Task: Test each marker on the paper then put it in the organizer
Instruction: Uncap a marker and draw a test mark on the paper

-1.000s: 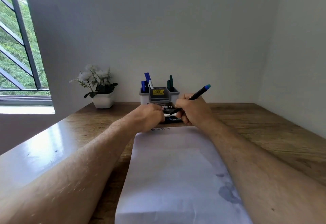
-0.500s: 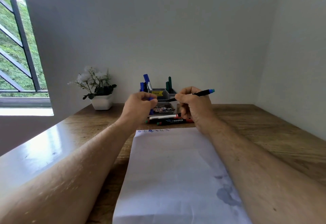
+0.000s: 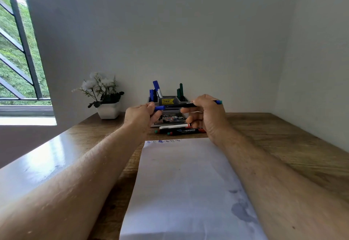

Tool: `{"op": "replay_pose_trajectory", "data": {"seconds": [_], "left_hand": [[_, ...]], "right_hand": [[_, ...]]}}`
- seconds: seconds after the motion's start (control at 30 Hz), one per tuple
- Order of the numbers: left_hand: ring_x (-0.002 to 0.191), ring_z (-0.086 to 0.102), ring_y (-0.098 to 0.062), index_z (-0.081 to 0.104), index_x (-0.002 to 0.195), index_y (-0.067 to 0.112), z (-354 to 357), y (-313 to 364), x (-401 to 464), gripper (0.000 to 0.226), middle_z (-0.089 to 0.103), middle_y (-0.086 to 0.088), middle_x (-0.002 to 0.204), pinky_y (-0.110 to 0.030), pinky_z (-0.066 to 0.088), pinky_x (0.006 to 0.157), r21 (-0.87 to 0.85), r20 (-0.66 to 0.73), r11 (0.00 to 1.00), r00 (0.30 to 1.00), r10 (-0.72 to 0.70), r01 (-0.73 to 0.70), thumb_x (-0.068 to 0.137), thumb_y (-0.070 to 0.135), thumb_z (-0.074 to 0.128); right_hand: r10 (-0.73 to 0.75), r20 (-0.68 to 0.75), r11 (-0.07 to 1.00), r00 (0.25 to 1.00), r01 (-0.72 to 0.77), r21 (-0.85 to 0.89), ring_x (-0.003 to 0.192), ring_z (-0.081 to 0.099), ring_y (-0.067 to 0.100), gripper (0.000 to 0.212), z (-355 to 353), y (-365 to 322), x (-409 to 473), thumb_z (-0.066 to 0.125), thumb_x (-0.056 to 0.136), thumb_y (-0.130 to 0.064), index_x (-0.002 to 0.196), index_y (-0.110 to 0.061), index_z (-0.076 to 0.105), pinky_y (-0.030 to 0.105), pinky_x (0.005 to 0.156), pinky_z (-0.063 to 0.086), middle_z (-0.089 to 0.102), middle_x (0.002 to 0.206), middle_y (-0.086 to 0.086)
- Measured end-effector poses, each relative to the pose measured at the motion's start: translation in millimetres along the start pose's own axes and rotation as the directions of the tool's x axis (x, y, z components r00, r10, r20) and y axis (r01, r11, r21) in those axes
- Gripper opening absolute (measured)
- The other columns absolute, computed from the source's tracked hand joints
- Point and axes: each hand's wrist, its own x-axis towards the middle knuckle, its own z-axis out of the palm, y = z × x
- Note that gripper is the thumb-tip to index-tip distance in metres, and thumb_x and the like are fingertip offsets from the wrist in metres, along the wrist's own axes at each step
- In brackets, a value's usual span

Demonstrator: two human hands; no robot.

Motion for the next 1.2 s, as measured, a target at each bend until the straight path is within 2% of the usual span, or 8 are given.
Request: {"op": "replay_pose_trajectory", "data": {"seconds": [0.4,0.57,0.7,0.83,0.93,1.0,1.1,1.2], "left_hand": [[0.09,0.072,-0.021,0.07,0.108,0.005,0,2,-3,0.018,0.069,-0.017,0.109,-0.02,0.058,0.062,-0.049,0.041,0.999,0.999,-0.011,0.013,0.091,0.01,0.065],[0.095,0.072,-0.024,0.066,0.113,0.004,-1,1,-1,0.022,0.068,-0.019,0.113,-0.02,0.057,0.059,-0.084,0.051,0.996,0.998,0.023,-0.019,0.092,0.009,0.064],[0.092,0.073,-0.023,0.058,0.12,0.004,-3,2,1,0.029,0.07,-0.02,0.11,-0.021,0.058,0.058,-0.149,0.047,0.988,0.998,0.043,-0.035,0.092,0.008,0.065],[0.083,0.074,-0.019,0.059,0.118,0.002,-2,-1,0,0.033,0.071,-0.02,0.109,-0.021,0.057,0.058,-0.122,0.088,0.991,0.993,0.073,-0.062,0.089,0.016,0.069],[0.091,0.074,-0.021,0.057,0.116,0.005,-2,-2,1,0.031,0.07,-0.019,0.11,-0.023,0.059,0.061,-0.147,0.055,0.984,0.992,0.111,-0.102,0.089,0.014,0.068],[0.094,0.074,-0.022,0.056,0.119,0.005,-3,-1,1,0.034,0.07,-0.018,0.11,-0.024,0.06,0.063,-0.175,0.043,0.977,0.991,0.128,-0.119,0.088,0.014,0.068],[0.092,0.074,-0.021,0.06,0.112,0.005,-5,0,1,0.029,0.071,-0.017,0.108,-0.024,0.06,0.065,-0.187,0.041,0.974,0.989,0.14,-0.13,0.087,0.013,0.07],[0.094,0.073,-0.022,0.06,0.1,0.008,-5,0,1,0.018,0.07,-0.018,0.109,-0.024,0.06,0.064,-0.217,0.047,0.968,0.989,0.144,-0.13,0.086,0.011,0.07]], "right_hand": [[0.001,0.038,0.999,0.999,0.001,-0.04,0.047,0.058,0.021,0.015,1,3,2,0.054,0.097,-0.015,0.084,-0.01,0.057,0.025,0.043,0.044,0.077,0.086,0.015],[-0.017,0.03,0.998,0.999,0.019,-0.066,0.047,0.058,0.018,0.006,0,1,1,0.063,0.093,-0.013,0.093,-0.011,0.069,0.024,0.042,0.045,0.076,0.086,0.013],[-0.025,0.086,0.988,0.996,0.038,-0.151,0.046,0.048,0.015,0.022,0,3,1,0.068,0.086,-0.003,0.099,-0.017,0.078,0.026,0.042,0.043,0.067,0.072,0.011],[-0.036,0.126,0.976,0.991,0.062,-0.211,0.045,0.045,0.016,0.02,5,5,-1,0.067,0.089,-0.007,0.102,-0.017,0.078,0.025,0.04,0.043,0.07,0.076,0.013],[-0.078,0.115,0.96,0.99,0.106,-0.26,0.043,0.049,0.012,0.019,6,5,-2,0.067,0.091,-0.009,0.106,-0.017,0.074,0.022,0.038,0.042,0.073,0.077,0.008],[-0.142,0.092,0.911,0.986,0.166,-0.378,0.045,0.057,0.004,0.016,7,7,-1,0.069,0.09,-0.012,0.105,-0.018,0.071,0.016,0.041,0.043,0.073,0.08,0.004],[-0.274,0.107,0.727,0.956,0.278,-0.628,0.059,0.063,-0.001,0.013,7,12,2,0.073,0.088,-0.025,0.1,-0.022,0.07,0.006,0.05,0.042,0.071,0.089,-0.005],[-0.339,0.138,0.658,0.931,0.34,-0.672,0.076,0.062,-0.002,0.012,7,14,2,0.072,0.089,-0.029,0.099,-0.023,0.069,0.005,0.058,0.041,0.07,0.094,-0.007]]}}
